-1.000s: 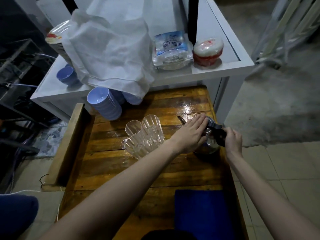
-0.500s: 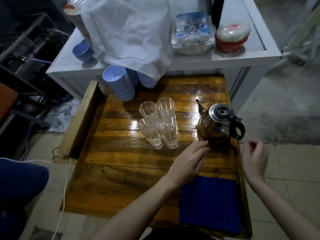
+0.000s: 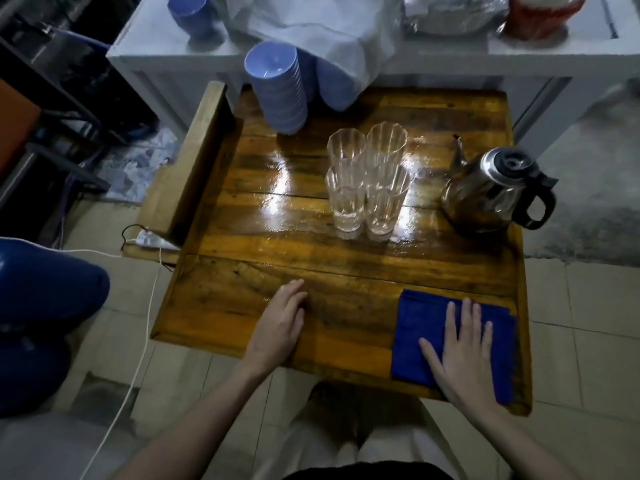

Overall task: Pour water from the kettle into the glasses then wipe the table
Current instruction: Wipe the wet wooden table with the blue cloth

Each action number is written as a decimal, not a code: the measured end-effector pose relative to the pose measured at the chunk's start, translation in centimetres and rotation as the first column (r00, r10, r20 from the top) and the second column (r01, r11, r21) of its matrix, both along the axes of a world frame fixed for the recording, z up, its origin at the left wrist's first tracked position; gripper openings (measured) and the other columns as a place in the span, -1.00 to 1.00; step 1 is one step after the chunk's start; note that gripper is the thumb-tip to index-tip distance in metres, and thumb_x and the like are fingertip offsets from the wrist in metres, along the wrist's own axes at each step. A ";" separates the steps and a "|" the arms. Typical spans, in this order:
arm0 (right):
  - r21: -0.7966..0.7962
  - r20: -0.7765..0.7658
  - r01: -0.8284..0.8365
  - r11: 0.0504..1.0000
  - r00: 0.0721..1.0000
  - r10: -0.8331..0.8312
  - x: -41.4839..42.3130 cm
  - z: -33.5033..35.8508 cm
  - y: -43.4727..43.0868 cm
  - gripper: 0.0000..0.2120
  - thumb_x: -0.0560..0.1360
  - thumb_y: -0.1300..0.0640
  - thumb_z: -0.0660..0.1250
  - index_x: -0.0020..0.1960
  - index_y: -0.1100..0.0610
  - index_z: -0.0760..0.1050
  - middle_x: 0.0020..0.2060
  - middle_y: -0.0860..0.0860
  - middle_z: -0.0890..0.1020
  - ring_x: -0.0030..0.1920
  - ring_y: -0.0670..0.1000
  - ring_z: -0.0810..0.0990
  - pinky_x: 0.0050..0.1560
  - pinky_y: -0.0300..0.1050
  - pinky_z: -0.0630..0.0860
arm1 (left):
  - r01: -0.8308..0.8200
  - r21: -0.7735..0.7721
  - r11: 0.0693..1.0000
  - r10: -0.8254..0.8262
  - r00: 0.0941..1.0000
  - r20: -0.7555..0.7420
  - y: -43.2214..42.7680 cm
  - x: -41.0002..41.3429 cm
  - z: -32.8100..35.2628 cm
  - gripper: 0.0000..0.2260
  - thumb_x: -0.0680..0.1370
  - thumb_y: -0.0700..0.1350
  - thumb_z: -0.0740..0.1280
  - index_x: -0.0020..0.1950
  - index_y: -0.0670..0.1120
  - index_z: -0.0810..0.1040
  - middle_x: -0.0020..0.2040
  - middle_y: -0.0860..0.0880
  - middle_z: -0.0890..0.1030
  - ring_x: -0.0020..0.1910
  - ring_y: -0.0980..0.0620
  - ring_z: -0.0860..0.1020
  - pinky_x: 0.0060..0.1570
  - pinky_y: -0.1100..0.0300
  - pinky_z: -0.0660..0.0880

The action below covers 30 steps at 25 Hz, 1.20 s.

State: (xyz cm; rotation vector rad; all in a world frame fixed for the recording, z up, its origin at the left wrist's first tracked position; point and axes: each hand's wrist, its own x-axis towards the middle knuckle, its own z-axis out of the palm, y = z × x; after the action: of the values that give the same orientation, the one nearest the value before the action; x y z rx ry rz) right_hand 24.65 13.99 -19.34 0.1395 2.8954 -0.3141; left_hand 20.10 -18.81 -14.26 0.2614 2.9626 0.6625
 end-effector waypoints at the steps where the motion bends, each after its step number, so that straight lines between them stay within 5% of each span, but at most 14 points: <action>1: 0.013 -0.004 0.021 1.000 1.000 -0.021 0.0 -0.1 -0.4 -0.15 0.52 -0.34 -0.06 0.59 0.19 -0.11 0.59 0.19 -0.09 0.58 0.16 -0.17 0.53 0.20 -0.18 | -0.010 -0.010 1.000 0.010 1.000 0.008 -1.3 -0.1 -0.1 -0.69 0.62 -0.14 0.20 0.35 -0.15 0.45 0.46 -0.06 0.36 0.47 0.06 0.22 0.45 0.17 0.10; 6: 0.062 -0.069 0.118 0.991 0.991 -0.114 -0.2 -0.3 -3.5 -0.09 0.49 -0.41 -0.09 0.59 0.21 -0.06 0.58 0.21 -0.04 0.58 0.18 -0.14 0.52 0.30 -0.11 | -0.198 0.024 0.980 0.198 0.980 -0.005 -9.1 -0.6 -1.2 -0.70 0.62 -0.15 0.21 0.34 -0.16 0.43 0.45 -0.10 0.35 0.46 -0.05 0.28 0.43 -0.04 0.27; 11: 0.047 -0.088 0.015 0.999 0.996 -0.011 -1.1 -0.3 -8.0 -0.07 0.46 -0.45 -0.08 0.60 0.17 -0.07 0.59 0.18 -0.05 0.58 0.16 -0.15 0.53 0.27 -0.13 | -0.348 -0.007 0.937 0.347 0.936 -0.054 -16.5 -1.6 -3.0 -0.65 0.63 -0.11 0.18 0.41 -0.16 0.35 0.48 -0.12 0.30 0.48 -0.08 0.22 0.44 -0.13 0.22; 16: 0.012 -0.126 -0.238 0.971 0.963 0.237 -2.5 -0.3 -14.7 -0.26 0.56 -0.28 -0.03 0.60 0.11 -0.01 0.60 0.14 -0.04 0.59 0.12 -0.12 0.53 0.26 -0.06 | -0.396 -0.056 0.917 0.392 0.918 -0.066 -19.4 -3.8 -4.6 -0.54 0.64 0.03 0.08 0.50 -0.11 0.23 0.53 -0.10 0.23 0.51 -0.04 0.16 0.51 -0.07 0.02; 23: -0.116 -0.184 -0.589 0.800 0.804 0.565 -3.1 -0.8 -21.6 -0.45 0.57 0.00 0.11 0.55 0.00 0.18 0.57 0.12 0.12 0.57 0.15 0.08 0.50 0.17 0.02 | -0.423 -0.055 0.904 0.416 0.903 -0.106 -19.4 -3.9 -4.9 -0.55 0.64 0.04 0.10 0.51 -0.07 0.24 0.53 -0.05 0.24 0.51 0.01 0.16 0.50 -0.01 0.04; 26: -0.029 -0.120 -0.586 0.810 0.806 0.579 -2.8 -0.5 -16.6 -0.41 0.57 -0.13 0.06 0.58 -0.06 0.10 0.60 0.16 -0.03 0.58 0.18 -0.06 0.50 0.25 -0.09 | -0.427 -0.047 0.903 0.419 0.900 -0.117 -19.4 -3.9 -4.7 -0.56 0.64 0.03 0.12 0.50 -0.08 0.25 0.53 -0.05 0.24 0.51 0.01 0.17 0.50 -0.01 0.04; 30: 0.017 0.001 -0.394 0.919 0.919 0.394 -3.1 0.2 -10.4 -0.21 0.55 -0.35 -0.18 0.60 0.12 -0.06 0.61 0.06 -0.10 0.59 0.10 -0.08 0.50 0.21 -0.12 | -0.437 -0.051 0.898 0.428 0.895 -0.128 -19.3 -3.9 -4.9 -0.56 0.64 0.02 0.13 0.49 -0.09 0.27 0.52 -0.06 0.27 0.50 0.00 0.18 0.49 0.01 0.03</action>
State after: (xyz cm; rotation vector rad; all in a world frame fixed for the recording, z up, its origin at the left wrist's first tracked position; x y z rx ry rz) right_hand 21.58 3.56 -19.17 -0.4382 2.8384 -0.2150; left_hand 16.25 -38.12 -19.12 -0.3977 3.1725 0.5817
